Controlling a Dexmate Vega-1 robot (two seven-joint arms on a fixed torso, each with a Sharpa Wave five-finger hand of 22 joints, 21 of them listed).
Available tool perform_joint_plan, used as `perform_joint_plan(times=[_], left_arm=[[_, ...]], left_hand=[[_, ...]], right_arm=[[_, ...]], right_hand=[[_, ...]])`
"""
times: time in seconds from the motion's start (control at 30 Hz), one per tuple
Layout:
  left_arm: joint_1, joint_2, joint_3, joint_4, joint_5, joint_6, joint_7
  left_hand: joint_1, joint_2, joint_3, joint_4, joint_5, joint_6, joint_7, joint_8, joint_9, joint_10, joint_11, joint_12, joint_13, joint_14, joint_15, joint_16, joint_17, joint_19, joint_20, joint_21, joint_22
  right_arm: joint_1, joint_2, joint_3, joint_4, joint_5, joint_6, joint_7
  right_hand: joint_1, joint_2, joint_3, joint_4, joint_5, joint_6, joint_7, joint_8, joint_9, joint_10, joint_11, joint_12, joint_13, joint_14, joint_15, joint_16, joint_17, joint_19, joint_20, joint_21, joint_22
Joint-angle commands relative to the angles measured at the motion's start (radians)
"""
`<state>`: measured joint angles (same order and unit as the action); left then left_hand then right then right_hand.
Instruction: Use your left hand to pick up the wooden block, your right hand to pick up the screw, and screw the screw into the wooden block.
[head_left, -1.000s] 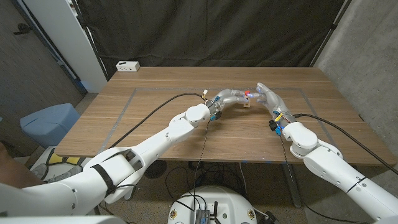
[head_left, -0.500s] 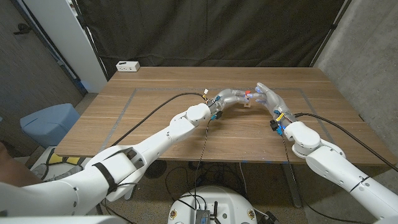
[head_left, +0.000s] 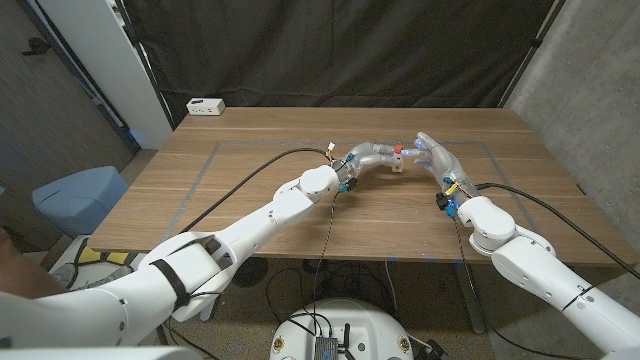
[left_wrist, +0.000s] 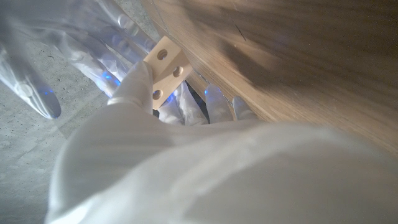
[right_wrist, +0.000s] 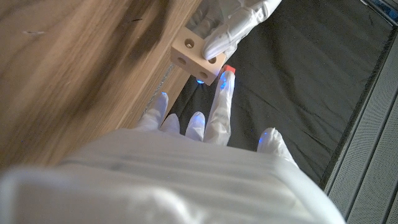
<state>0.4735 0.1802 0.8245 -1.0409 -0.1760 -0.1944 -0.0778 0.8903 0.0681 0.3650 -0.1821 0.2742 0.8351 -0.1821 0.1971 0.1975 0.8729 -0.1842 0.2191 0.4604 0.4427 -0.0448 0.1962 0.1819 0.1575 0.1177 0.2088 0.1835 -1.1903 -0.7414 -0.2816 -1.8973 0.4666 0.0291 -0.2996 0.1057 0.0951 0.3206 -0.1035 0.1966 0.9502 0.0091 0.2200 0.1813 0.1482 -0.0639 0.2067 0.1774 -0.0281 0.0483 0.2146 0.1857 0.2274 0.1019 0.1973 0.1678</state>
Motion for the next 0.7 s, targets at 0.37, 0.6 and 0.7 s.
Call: perform_joint_plan(times=[0.37, 0.6, 0.7], left_arm=[[0.001, 0.005, -0.002, -0.006, 0.007, -0.001, 0.011], [-0.003, 0.000, -0.001, 0.004, 0.005, -0.006, 0.006], [-0.006, -0.003, 0.000, 0.010, 0.008, -0.010, 0.006]], left_hand=[[-0.001, 0.011, 0.029, 0.026, 0.004, 0.067, 0.047, 0.007, 0.001, 0.024, -0.014, 0.016, 0.037, 0.009, -0.021, 0.002, 0.001, 0.004, -0.004, 0.008, 0.006], [-0.001, 0.010, 0.028, 0.025, 0.003, 0.068, 0.045, 0.007, 0.001, 0.024, -0.013, 0.016, 0.037, 0.010, -0.021, 0.002, 0.001, 0.004, -0.004, 0.008, 0.006], [0.000, 0.010, 0.028, 0.025, 0.003, 0.069, 0.046, 0.007, 0.001, 0.023, -0.014, 0.016, 0.037, 0.010, -0.021, 0.003, 0.001, 0.004, -0.004, 0.008, 0.006]], right_arm=[[0.006, 0.034, 0.002, 0.021, -0.035, 0.017, -0.048], [0.025, 0.034, -0.004, 0.034, -0.026, 0.011, -0.026], [0.031, 0.036, -0.007, 0.042, -0.018, 0.014, -0.015]], right_hand=[[0.017, -0.011, 0.010, -0.009, 0.005, -0.076, -0.004, -0.037, 0.005, -0.030, 0.025, -0.023, 0.002, 0.007, 0.011, -0.007, 0.003, 0.026, 0.007, 0.002, 0.001], [0.007, -0.017, 0.007, -0.006, 0.003, -0.155, -0.015, -0.051, 0.006, -0.077, 0.020, -0.032, 0.003, -0.020, 0.025, -0.018, 0.006, 0.001, 0.017, -0.010, 0.002], [0.003, -0.019, 0.006, -0.005, 0.003, -0.190, -0.024, -0.052, 0.007, -0.099, 0.027, -0.032, 0.003, -0.037, 0.043, -0.023, 0.007, -0.011, 0.017, -0.013, 0.002]])
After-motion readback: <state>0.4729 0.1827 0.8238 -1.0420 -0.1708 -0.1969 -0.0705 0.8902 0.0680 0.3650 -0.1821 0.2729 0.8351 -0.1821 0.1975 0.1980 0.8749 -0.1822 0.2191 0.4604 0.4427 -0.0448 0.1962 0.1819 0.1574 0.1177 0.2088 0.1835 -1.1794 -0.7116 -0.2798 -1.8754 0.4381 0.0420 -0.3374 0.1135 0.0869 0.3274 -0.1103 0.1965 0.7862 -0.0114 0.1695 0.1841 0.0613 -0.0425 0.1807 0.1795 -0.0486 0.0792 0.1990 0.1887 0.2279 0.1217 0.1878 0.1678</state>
